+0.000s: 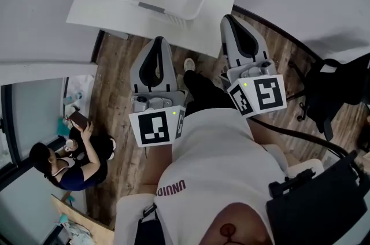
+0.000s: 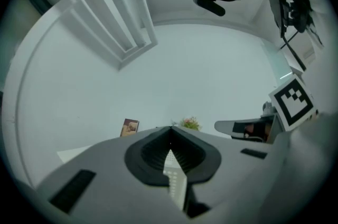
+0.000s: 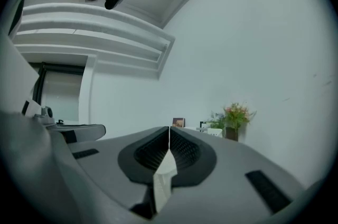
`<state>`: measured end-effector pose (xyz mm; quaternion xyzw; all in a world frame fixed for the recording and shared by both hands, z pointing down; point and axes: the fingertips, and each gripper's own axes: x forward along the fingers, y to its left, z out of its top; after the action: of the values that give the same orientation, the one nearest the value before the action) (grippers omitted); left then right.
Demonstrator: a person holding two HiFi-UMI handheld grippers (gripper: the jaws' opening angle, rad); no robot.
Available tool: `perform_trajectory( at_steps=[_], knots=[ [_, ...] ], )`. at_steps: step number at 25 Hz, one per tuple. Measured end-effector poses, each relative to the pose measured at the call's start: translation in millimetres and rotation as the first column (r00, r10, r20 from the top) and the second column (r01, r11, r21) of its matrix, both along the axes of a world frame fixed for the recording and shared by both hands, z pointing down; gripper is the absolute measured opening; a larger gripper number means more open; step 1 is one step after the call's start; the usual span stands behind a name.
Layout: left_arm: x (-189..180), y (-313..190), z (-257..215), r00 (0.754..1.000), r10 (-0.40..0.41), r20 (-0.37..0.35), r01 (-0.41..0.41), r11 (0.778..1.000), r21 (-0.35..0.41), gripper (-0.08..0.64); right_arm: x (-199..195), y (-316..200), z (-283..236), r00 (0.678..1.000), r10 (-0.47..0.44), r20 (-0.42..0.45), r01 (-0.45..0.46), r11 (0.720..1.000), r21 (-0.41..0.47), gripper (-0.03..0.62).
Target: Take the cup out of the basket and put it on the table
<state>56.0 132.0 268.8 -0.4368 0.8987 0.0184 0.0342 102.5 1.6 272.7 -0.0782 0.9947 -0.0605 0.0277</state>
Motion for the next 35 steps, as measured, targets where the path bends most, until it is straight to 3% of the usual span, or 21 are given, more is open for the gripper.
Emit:
perform_trajectory(
  at_steps=[5,12,19,28,35],
  knots=[
    [-54,12,-10,0.997,-0.076,0.014,0.076,0.997,0.005,0.011,-55,-6,-15,0.999,-0.026,0.027,0.026,1.000,0.011,0.020],
    [-116,-6,-50,0.992,-0.090,0.085,0.089,0.996,0.018,0.011,-117,-40,-43,0.997,-0.008,0.076,0.008,1.000,-0.010,0.020],
    [-151,-32,-80,0.988,-0.028,0.152,0.022,0.999,0.041,0.011,-139,-67,-55,0.995,0.031,0.096,-0.031,1.000,-0.001,0.020],
    [-178,-52,-85,0.987,0.030,0.155,-0.037,0.999,0.039,0.012,-167,-72,-71,0.993,-0.022,0.116,0.028,0.998,-0.054,0.020],
    [-211,-66,-90,0.980,0.111,0.165,-0.116,0.993,0.021,0.011,-203,-79,-58,0.998,0.025,0.056,-0.021,0.997,-0.073,0.021]
  ],
)
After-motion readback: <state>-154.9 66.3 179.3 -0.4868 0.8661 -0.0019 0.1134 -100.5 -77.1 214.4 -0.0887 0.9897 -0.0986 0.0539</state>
